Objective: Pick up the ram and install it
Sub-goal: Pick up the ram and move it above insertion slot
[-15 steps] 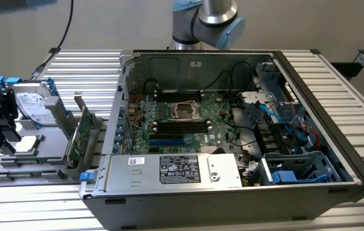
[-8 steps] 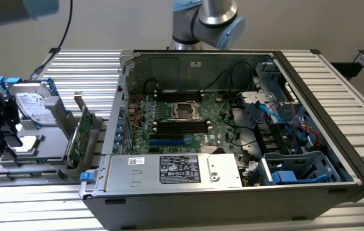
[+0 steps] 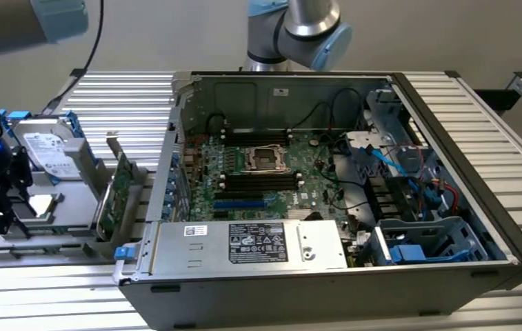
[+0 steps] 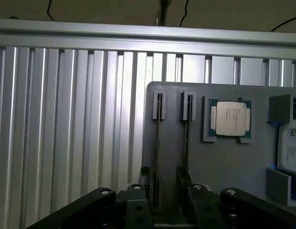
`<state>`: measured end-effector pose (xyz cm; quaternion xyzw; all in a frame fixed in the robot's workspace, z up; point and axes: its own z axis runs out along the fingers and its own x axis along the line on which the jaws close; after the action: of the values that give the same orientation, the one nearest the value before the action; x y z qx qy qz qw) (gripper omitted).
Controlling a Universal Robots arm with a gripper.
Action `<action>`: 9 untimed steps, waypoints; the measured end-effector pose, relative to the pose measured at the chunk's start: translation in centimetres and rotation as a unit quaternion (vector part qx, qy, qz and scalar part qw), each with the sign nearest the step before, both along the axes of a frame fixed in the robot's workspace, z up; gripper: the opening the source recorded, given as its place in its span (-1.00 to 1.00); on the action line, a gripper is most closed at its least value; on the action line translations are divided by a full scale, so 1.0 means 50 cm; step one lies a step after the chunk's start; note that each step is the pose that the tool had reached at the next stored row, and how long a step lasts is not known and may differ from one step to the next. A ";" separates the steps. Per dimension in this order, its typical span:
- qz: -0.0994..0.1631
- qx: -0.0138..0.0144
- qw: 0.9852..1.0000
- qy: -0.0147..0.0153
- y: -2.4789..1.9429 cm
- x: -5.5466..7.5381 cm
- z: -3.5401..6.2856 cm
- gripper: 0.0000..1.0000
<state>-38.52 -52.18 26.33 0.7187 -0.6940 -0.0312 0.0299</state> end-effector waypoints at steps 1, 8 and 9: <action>0.001 0.000 1.000 0.000 -0.0007 0.000 -0.004 -0.28; 0.005 0.000 1.000 0.000 -0.0059 0.000 -0.029 -0.28; 0.005 0.000 1.000 0.000 -0.0063 0.000 -0.033 -0.28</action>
<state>-38.52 -52.50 24.69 0.7225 -0.6900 -0.0313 0.0298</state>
